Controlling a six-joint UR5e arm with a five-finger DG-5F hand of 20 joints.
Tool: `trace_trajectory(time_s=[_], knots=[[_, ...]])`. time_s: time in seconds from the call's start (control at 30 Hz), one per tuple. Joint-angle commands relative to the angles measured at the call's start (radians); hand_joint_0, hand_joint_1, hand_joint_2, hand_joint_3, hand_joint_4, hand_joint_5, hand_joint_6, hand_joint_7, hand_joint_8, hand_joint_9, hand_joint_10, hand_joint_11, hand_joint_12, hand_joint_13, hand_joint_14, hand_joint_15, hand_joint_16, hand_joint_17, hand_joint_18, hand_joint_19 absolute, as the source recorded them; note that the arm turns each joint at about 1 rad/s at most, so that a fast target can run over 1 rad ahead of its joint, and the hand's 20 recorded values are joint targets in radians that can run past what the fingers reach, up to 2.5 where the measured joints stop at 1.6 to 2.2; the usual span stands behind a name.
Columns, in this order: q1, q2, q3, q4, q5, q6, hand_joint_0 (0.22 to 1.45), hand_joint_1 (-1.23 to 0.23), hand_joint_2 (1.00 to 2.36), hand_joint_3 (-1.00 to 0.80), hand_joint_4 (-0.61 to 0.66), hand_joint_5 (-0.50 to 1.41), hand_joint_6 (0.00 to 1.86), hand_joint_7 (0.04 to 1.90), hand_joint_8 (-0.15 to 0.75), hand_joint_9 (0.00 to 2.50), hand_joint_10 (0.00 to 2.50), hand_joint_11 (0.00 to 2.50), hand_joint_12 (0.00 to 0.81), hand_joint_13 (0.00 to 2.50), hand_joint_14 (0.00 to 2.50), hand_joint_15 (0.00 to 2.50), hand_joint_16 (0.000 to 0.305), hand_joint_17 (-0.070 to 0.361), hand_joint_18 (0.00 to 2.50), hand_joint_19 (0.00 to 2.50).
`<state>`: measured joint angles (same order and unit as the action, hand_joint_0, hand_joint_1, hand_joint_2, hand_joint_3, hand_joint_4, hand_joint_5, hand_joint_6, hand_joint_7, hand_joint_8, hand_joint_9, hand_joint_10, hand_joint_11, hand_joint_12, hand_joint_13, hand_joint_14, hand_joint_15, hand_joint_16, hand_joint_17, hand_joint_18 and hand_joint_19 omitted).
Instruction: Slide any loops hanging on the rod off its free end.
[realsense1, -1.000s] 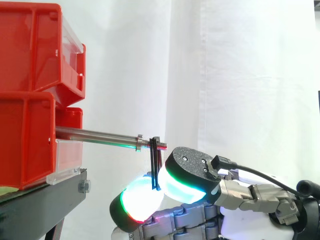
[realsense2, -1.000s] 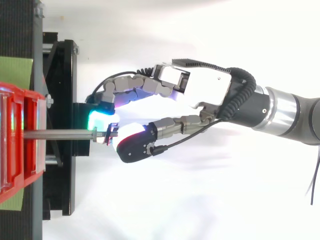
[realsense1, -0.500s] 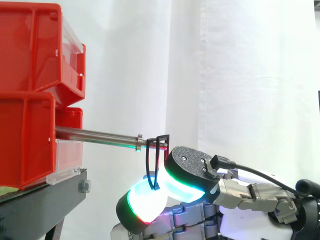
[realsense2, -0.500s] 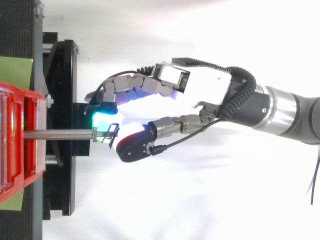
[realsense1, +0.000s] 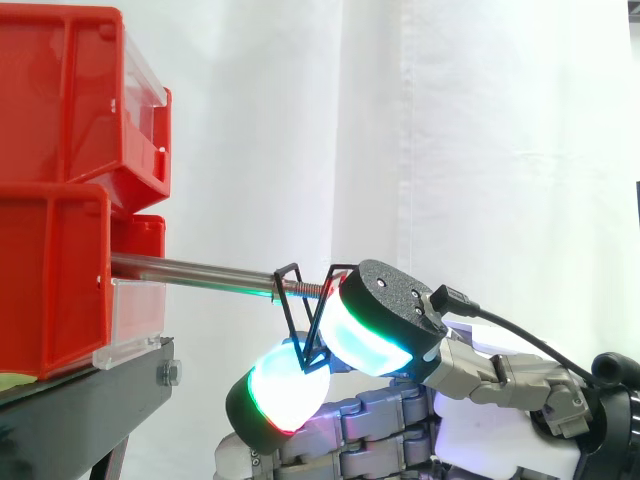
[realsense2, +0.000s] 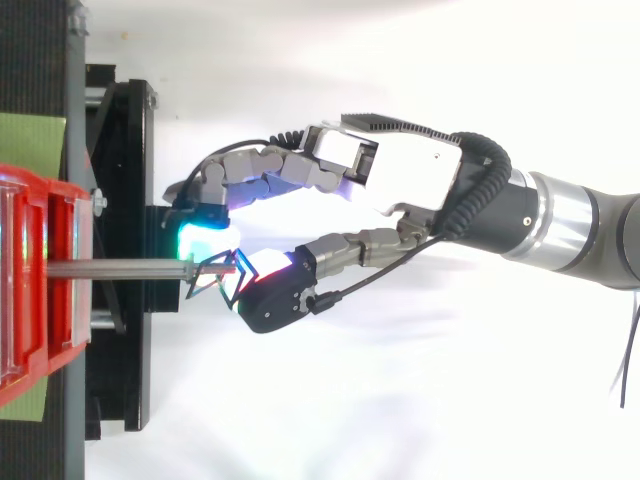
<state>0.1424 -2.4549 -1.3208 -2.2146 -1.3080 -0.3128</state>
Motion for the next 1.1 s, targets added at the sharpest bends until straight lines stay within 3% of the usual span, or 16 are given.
trace_trajectory(time_s=[0.0, 0.13, 0.23, 0.5, 0.7, 1.07], knots=[[0.0, 0.001, 0.003, -0.001, 0.0, 0.0, 0.62, -0.53, 1.01, -0.39, 0.22, -0.11, 0.52, 1.39, 0.294, 0.7, 0.01, 0.26, 0.314, 0.55, 0.0, 0.07, 0.045, 0.101, 0.57, 0.37], [0.0, 0.001, 0.005, 0.001, 0.001, 0.0, 0.63, -0.55, 1.02, -0.3, 0.21, -0.15, 0.69, 1.18, 0.294, 0.72, 0.01, 0.3, 0.314, 0.57, 0.0, 0.08, 0.045, 0.101, 0.59, 0.37], [0.0, -0.001, 0.005, -0.001, 0.001, 0.0, 0.62, -0.55, 1.02, -0.22, 0.19, -0.16, 0.74, 1.15, 0.298, 0.73, 0.01, 0.32, 0.317, 0.57, 0.0, 0.09, 0.045, 0.101, 0.59, 0.37], [0.003, 0.001, 0.005, -0.001, 0.003, -0.002, 0.61, -0.55, 1.02, -0.13, 0.2, -0.17, 0.8, 1.13, 0.308, 0.79, 0.01, 0.44, 0.321, 0.58, 0.0, 0.1, 0.045, 0.102, 0.61, 0.37], [0.003, 0.001, 0.005, -0.001, 0.004, 0.0, 0.6, -0.63, 1.02, -0.12, 0.21, -0.19, 0.84, 1.19, 0.312, 0.87, 0.02, 0.74, 0.334, 0.55, 0.0, 0.12, 0.047, 0.105, 0.61, 0.37], [0.0, 0.001, 0.005, -0.004, 0.0, 0.006, 0.6, -0.62, 1.02, -0.1, 0.2, -0.19, 0.87, 1.11, 0.332, 0.93, 0.02, 0.79, 0.343, 0.53, 0.0, 0.1, 0.049, 0.111, 0.63, 0.37]])
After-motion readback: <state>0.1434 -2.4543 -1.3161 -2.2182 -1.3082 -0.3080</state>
